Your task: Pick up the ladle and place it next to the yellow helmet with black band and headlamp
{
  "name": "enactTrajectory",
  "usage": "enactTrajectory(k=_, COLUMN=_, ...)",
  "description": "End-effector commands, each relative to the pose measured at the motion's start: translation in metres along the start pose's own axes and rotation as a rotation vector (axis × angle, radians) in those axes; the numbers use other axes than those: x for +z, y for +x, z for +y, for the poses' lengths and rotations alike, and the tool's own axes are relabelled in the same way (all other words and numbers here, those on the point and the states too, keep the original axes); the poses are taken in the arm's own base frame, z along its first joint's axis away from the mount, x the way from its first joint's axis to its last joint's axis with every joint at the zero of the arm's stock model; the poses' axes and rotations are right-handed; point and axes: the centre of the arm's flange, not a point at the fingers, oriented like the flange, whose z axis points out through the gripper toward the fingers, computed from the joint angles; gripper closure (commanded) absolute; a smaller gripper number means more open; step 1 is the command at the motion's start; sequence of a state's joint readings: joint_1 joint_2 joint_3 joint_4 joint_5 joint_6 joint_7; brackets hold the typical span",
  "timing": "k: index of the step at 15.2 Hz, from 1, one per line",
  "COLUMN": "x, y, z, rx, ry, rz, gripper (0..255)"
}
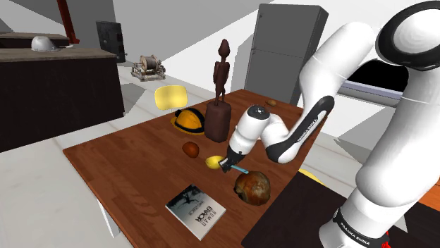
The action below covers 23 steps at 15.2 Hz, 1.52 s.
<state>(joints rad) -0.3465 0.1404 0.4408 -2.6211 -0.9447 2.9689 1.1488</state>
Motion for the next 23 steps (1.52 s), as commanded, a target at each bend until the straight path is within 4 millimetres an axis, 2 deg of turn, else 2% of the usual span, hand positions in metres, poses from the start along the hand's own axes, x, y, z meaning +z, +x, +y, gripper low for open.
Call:
enactTrajectory(k=1, x=-0.01, y=0.003, z=0.0, rx=0.001, ry=0.0, rz=-0.001, gripper=255)
enactTrajectory(k=23, x=-0.12, y=0.038, z=0.001, rx=0.001, ry=0.0, rz=-0.001, gripper=255)
